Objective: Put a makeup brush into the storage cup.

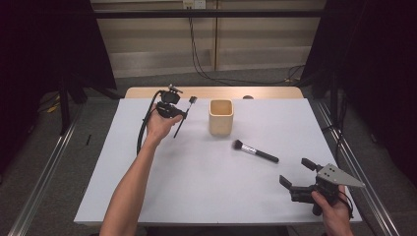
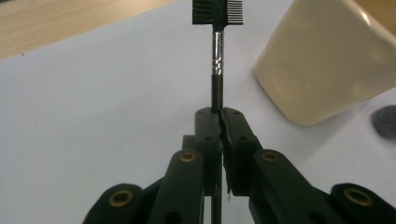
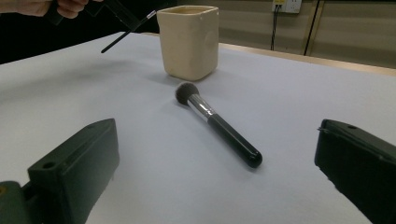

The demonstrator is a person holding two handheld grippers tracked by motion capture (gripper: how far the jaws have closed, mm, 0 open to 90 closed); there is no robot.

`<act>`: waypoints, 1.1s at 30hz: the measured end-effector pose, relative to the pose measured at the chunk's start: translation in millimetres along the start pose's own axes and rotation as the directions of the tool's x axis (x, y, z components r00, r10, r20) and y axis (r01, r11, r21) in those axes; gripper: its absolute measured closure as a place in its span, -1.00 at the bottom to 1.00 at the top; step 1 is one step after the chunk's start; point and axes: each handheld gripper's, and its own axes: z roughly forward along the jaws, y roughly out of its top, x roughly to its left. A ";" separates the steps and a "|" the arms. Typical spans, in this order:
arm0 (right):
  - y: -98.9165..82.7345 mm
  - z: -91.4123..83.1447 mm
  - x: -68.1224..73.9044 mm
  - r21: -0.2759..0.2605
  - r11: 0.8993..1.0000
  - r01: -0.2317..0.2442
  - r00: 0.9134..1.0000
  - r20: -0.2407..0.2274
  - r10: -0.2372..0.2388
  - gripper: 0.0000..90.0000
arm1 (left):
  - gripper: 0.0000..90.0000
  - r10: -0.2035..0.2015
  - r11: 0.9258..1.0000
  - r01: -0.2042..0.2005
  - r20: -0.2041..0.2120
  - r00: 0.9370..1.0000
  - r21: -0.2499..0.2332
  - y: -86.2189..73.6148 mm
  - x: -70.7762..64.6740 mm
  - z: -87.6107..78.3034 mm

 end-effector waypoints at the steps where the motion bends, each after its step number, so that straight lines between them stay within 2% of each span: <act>1: 0.0 -0.1 0.2 0.000 1.000 0.001 1.000 0.000 -0.001 -1.00 | 0.91 0.002 1.000 -0.002 0.002 1.000 -0.016 -1.0 0.4 -1.6; 2: 0.0 -0.1 0.3 0.001 1.000 0.001 1.000 0.000 -0.001 -1.00 | 0.91 0.001 0.999 -0.001 0.007 1.000 -0.050 -2.5 0.9 -4.9; 3: 0.0 -0.1 0.3 0.001 1.000 0.001 1.000 0.000 -0.001 -1.00 | 0.91 0.001 0.999 -0.001 0.007 1.000 -0.050 -2.5 0.9 -4.9; 4: 0.0 0.0 0.1 0.000 1.000 0.000 1.000 0.000 0.000 -1.00 | 0.91 -0.009 0.997 0.009 0.007 1.000 -0.082 -3.7 1.1 -8.1; 5: 0.0 0.1 -0.1 0.001 1.000 0.001 1.000 0.001 -0.001 -1.00 | 0.90 -0.009 0.997 0.009 0.007 1.000 -0.082 -3.7 1.1 -8.1; 6: 0.0 0.1 -0.1 0.001 1.000 0.001 1.000 0.001 -0.001 -1.00 | 0.90 -0.010 0.996 0.011 0.014 1.000 -0.093 -4.3 1.7 -9.7; 7: -0.1 0.2 -0.2 0.002 1.000 0.001 1.000 0.000 -0.001 -1.00 | 0.90 -0.011 0.992 0.013 0.020 1.000 -0.124 -5.8 2.5 -13.2; 8: -0.1 0.1 -0.1 0.002 1.000 0.001 1.000 0.000 -0.001 -1.00 | 0.90 -0.011 0.992 0.013 0.020 1.000 -0.124 -5.8 2.5 -13.2; 9: 0.0 0.1 0.0 0.001 1.000 0.002 1.000 0.001 -0.002 -1.00 | 0.90 -0.012 0.988 0.014 0.019 1.000 -0.157 -7.1 2.9 -16.3; 10: 0.0 0.1 0.0 0.001 1.000 0.002 1.000 0.000 -0.002 -1.00 | 0.91 -0.012 0.988 0.014 0.019 1.000 -0.157 -7.1 2.9 -16.3; 14: 0.1 0.4 0.2 0.004 1.000 0.000 1.000 0.001 0.000 -1.00 | 0.90 0.001 0.973 0.005 0.026 1.000 -0.232 -9.0 1.8 -20.7; 15: 0.1 0.4 0.2 0.005 1.000 0.001 1.000 0.002 -0.001 -1.00 | 0.90 0.001 0.973 0.005 0.026 1.000 -0.232 -9.0 1.8 -20.7; 16: 0.1 0.3 0.3 0.006 1.000 0.001 1.000 0.002 -0.001 -1.00 | 0.90 0.001 0.964 0.009 0.038 0.999 -0.265 -10.4 1.1 -21.8; 17: 0.1 0.3 0.3 0.006 1.000 0.001 1.000 0.002 -0.001 -1.00 | 0.90 0.001 0.964 0.009 0.038 0.999 -0.265 -10.4 1.1 -21.8; 18: 0.0 0.2 0.2 0.004 1.000 0.002 1.000 0.003 -0.002 -1.00 | 0.90 0.015 0.957 -0.003 0.040 0.999 -0.291 -11.8 0.7 -22.7; 19: 0.0 0.2 0.1 0.003 1.000 0.002 1.000 0.003 -0.002 -1.00 | 0.90 0.017 0.953 -0.004 0.040 0.999 -0.301 -12.4 0.4 -22.7; 20: 0.0 0.2 0.0 0.003 1.000 0.002 1.000 0.003 -0.002 -1.00 | 0.90 0.017 0.953 -0.004 0.040 0.999 -0.301 -12.4 0.4 -22.7; 21: 0.0 0.2 -0.1 0.003 1.000 0.003 1.000 0.003 -0.003 -1.00 | 0.90 0.020 0.946 -0.007 0.035 0.999 -0.326 -14.2 0.0 -23.4; 22: 0.1 0.1 0.0 0.004 1.000 0.004 1.000 0.003 -0.004 -1.00 | 0.90 0.018 0.941 -0.002 0.045 0.999 -0.337 -15.1 0.0 -23.5; 24: 0.1 0.2 0.1 0.002 1.000 0.004 1.000 0.003 -0.004 -1.00 | 0.90 0.016 0.940 0.000 0.046 0.999 -0.342 -15.8 -0.1 -23.9; 25: 0.0 0.1 0.1 0.002 1.000 0.004 1.000 0.003 -0.004 -1.00 | 0.90 0.018 0.935 0.002 0.052 0.998 -0.354 -17.4 -0.3 -24.8; 26: 0.1 0.1 0.1 0.004 1.000 0.003 1.000 0.003 -0.003 -1.00 | 0.90 0.018 0.935 0.002 0.052 0.998 -0.354 -17.4 -0.3 -24.8; 27: 0.1 0.2 -0.1 0.003 1.000 0.004 1.000 0.002 -0.004 -1.00 | 0.90 0.022 0.927 -0.002 0.049 0.999 -0.376 -19.0 0.1 -26.3; 28: 0.1 0.2 0.0 0.003 1.000 0.004 1.000 0.003 -0.004 -1.00 | 0.90 0.022 0.927 -0.002 0.049 0.999 -0.376 -19.0 0.1 -26.3; 30: 0.0 0.3 0.0 0.003 1.000 0.004 1.000 0.004 -0.004 -1.00 | 0.90 0.027 0.919 -0.007 0.046 0.999 -0.394 -20.4 -0.2 -27.9; 31: 0.1 0.3 0.1 0.004 1.000 0.003 1.000 0.004 -0.003 -1.00 | 0.90 0.023 0.909 0.000 0.051 0.998 -0.416 -21.8 -1.2 -29.5; 33: 0.0 0.3 0.1 0.005 1.000 0.002 1.000 0.005 -0.003 -1.00 | 0.90 0.034 0.900 -0.009 0.050 0.998 -0.436 -22.7 -2.2 -30.5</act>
